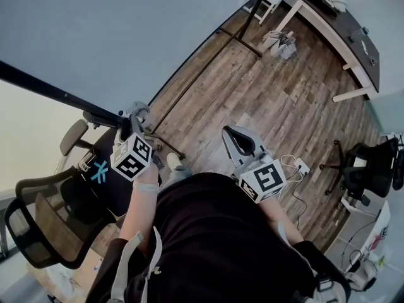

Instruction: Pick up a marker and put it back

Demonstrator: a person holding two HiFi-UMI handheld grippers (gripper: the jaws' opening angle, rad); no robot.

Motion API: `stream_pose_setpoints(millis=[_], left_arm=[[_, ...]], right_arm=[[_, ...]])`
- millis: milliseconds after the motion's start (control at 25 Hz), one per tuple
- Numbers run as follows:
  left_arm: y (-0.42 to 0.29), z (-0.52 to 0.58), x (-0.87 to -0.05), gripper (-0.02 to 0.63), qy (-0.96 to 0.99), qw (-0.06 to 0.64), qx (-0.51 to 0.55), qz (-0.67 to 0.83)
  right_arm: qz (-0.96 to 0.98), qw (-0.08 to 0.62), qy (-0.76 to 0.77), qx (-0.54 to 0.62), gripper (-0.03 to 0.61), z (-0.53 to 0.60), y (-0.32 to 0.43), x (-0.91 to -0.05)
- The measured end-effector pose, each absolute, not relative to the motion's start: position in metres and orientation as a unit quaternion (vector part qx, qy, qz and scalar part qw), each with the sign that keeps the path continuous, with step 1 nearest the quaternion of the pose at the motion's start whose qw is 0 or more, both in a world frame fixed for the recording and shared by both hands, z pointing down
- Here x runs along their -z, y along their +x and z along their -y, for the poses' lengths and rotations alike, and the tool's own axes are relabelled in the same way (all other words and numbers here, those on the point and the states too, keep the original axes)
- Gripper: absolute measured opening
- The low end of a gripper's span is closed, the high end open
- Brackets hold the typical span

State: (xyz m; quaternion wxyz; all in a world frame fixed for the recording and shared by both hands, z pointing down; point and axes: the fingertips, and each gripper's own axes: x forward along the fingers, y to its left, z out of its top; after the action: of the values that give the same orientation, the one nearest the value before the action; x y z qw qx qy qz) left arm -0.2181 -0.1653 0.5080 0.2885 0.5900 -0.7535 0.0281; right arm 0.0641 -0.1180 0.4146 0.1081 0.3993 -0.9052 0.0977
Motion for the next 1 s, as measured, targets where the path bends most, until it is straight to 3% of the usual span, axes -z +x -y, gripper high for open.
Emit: stream_pose_setpoints(millis=[400,1000], left_arm=[[-0.219,0.166,-0.509,0.065,0.593,0.294,-0.024,0.749],[-0.217,0.173,-0.515,0.103,0.581,0.294,-0.031,0.758]], right_arm=[[0.906,0.107,0.398,-0.098,0.017,0.116,0.063,-0.415],[0.904,0.108,0.4,-0.102,0.017,0.121,0.063,-0.416]])
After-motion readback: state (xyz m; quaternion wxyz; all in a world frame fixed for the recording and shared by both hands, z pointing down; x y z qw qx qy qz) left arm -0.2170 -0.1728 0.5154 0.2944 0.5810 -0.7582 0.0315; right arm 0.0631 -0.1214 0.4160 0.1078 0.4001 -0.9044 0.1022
